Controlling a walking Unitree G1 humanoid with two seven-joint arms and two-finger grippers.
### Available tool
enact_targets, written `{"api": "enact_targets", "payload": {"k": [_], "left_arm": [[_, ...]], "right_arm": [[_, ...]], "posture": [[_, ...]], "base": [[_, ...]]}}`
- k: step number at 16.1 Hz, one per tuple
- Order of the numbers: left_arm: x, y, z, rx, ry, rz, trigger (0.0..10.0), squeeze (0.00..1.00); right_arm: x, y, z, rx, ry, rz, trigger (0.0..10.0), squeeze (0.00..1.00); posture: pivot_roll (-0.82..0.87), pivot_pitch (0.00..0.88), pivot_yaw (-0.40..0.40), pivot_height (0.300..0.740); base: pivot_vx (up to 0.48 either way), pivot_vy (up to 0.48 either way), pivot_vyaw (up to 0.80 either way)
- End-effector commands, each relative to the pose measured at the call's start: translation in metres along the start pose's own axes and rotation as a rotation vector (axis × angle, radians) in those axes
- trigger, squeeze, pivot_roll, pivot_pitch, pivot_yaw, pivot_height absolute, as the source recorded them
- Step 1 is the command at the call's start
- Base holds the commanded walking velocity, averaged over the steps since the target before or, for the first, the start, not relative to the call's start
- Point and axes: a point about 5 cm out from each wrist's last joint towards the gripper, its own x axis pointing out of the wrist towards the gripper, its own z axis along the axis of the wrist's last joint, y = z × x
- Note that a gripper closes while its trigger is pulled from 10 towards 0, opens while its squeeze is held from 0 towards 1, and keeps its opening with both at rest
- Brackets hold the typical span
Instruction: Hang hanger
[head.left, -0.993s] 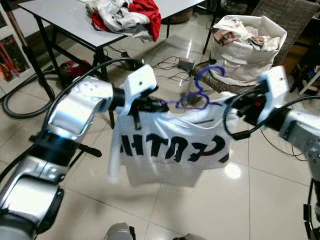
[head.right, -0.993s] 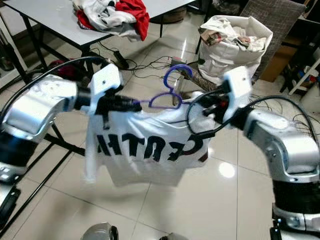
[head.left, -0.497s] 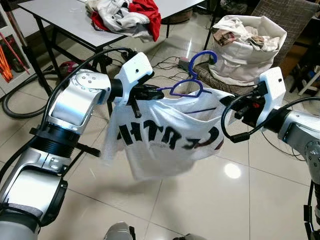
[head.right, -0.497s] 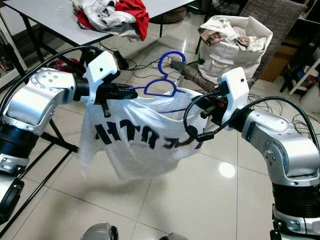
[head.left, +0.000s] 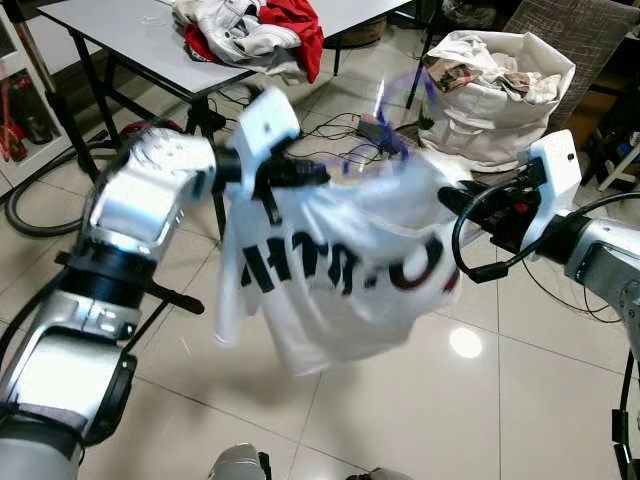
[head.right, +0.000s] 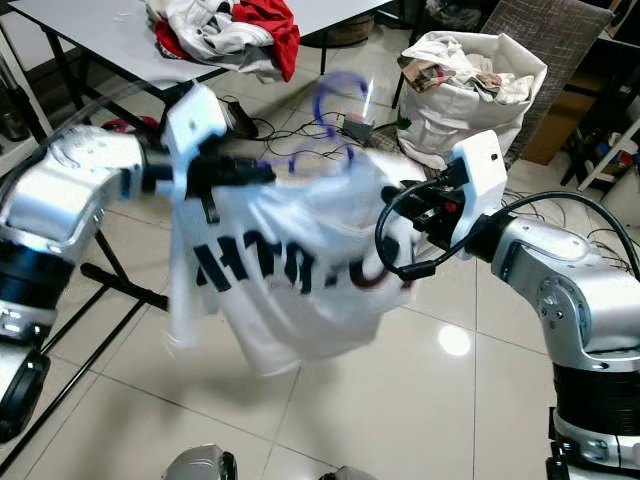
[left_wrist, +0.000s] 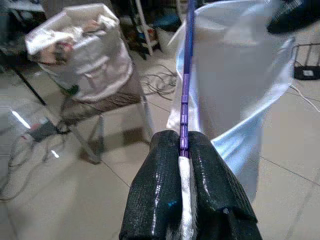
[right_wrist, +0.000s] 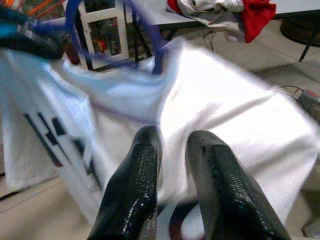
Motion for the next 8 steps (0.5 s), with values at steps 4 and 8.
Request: {"api": "enact_targets", "payload": {"k": [4,8], "left_arm": [[0.001,-0.004,0.015,0.039,-0.065,-0.045,10.0,0.00],[-0.003,-0.007,0.017,0.065,-0.089,-0.098,10.0,0.00]], "right_arm": [[-0.008,0.003,0.019,0.000,-0.084,0.102,10.0,1.00],[-0.024,0.017,0.054,-0.216,-0.196,0.296,10.0,0.06]], "posture": [[-0.04,0.013,-0.054,0.740],[-0.04,0.012,-0.055,0.740]], "base": [[0.000,0.000,0.00],[0.000,0.000,0.00]]}}
